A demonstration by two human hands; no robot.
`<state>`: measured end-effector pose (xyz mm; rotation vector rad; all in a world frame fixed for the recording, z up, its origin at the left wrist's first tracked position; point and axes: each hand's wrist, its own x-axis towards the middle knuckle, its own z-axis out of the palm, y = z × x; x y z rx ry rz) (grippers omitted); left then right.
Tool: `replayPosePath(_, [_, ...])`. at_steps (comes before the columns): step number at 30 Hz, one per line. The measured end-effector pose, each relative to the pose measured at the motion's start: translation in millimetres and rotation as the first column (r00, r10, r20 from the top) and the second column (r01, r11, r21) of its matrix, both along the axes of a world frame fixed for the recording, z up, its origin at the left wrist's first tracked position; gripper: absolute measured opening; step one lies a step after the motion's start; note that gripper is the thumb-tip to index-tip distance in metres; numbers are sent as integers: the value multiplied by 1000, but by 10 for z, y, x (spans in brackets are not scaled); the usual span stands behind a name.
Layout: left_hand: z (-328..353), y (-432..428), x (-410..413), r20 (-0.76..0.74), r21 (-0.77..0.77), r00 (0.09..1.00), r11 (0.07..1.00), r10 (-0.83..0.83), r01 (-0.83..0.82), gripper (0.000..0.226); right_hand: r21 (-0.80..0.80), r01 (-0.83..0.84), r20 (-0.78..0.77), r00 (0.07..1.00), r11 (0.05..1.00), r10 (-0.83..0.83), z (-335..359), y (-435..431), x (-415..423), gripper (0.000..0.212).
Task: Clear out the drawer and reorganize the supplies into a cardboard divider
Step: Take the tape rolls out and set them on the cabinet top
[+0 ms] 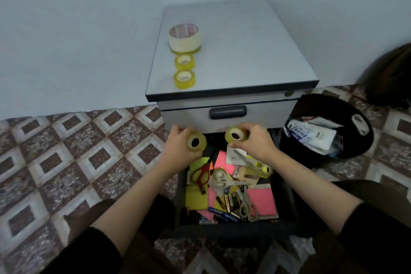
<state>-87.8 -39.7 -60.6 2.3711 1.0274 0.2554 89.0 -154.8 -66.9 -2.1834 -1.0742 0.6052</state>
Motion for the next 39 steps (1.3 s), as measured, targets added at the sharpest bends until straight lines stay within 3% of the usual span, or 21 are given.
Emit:
replayPosePath(7, [575,72,62,214,57,977,998,-13,1,58,195,22,-10,1000,981,-21,612,99,47,53])
replayPosePath(14, [949,292,312,293,163,953,986,-79,31,60,303,68,16,997,951,-76,939,274,183,62])
replayPosePath(20, [1070,535,632,230,183,965,980,-123,81,57,315,105,43,991,943,-125,1107,362,398,57])
replayPosePath(25, [1017,657,820,48,298,986,944,-161,140,54,271,117,53,989,956,-136,1062,331,511,51])
replayPosePath(39, [947,776,1051,15,195,981,963,-193,186,70,273,171,22,983,947,-184,947,451,628,60])
